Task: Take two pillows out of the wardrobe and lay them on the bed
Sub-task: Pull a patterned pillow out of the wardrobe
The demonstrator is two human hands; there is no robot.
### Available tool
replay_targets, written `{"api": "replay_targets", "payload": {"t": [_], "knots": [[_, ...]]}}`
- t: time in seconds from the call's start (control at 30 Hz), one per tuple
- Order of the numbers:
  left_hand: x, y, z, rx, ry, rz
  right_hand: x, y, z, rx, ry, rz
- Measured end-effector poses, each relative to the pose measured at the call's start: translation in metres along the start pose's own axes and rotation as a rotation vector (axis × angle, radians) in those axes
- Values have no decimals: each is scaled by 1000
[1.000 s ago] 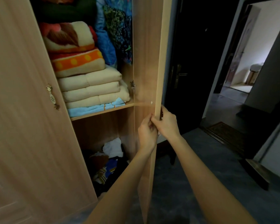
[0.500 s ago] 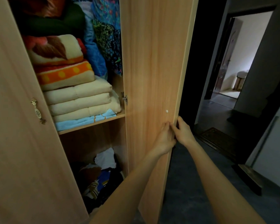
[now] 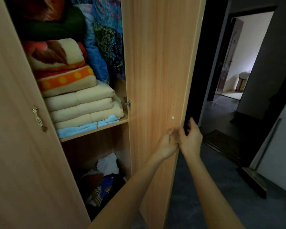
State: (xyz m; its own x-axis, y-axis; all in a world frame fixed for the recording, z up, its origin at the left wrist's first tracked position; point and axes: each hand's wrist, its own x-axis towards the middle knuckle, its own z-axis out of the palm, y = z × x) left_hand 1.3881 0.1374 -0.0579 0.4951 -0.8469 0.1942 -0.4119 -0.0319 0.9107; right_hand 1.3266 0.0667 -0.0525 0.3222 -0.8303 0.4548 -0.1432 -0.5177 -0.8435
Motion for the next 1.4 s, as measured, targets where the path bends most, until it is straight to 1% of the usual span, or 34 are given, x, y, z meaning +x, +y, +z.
{"api": "replay_targets", "payload": {"t": [0.03,0.07,0.13,0.2,0.33,0.43,0.57,0.67,0.8,0.93,1.17,1.4], "knots": [[2,-1,-7,-39,-26,8,-4,-10,3,20,98,-52],[2,1,-17,-51,-48,-3,-9,-23,6,22,162,-124],[2,6,-40,-52,-59,-34,-11,-44,18,36,208,-248],[6,8,-67,-34,-24,-66,-7,-66,33,38,174,-299],[9,10,-130,-54,108,-63,4,-102,73,27,-16,-329],[12,12,-179,-77,198,-45,17,-125,106,34,-120,-349],[24,18,-238,-105,251,11,37,-153,149,69,-208,-361],[36,23,-277,-116,287,32,55,-174,177,83,-212,-410],[54,28,-319,-143,282,77,82,-200,205,113,-215,-449],[73,32,-351,-104,282,160,113,-219,220,61,-196,-504],[112,28,-382,-74,290,217,155,-236,234,-40,-169,-565],[178,38,-397,-28,322,274,221,-251,249,-76,-131,-587]]}}
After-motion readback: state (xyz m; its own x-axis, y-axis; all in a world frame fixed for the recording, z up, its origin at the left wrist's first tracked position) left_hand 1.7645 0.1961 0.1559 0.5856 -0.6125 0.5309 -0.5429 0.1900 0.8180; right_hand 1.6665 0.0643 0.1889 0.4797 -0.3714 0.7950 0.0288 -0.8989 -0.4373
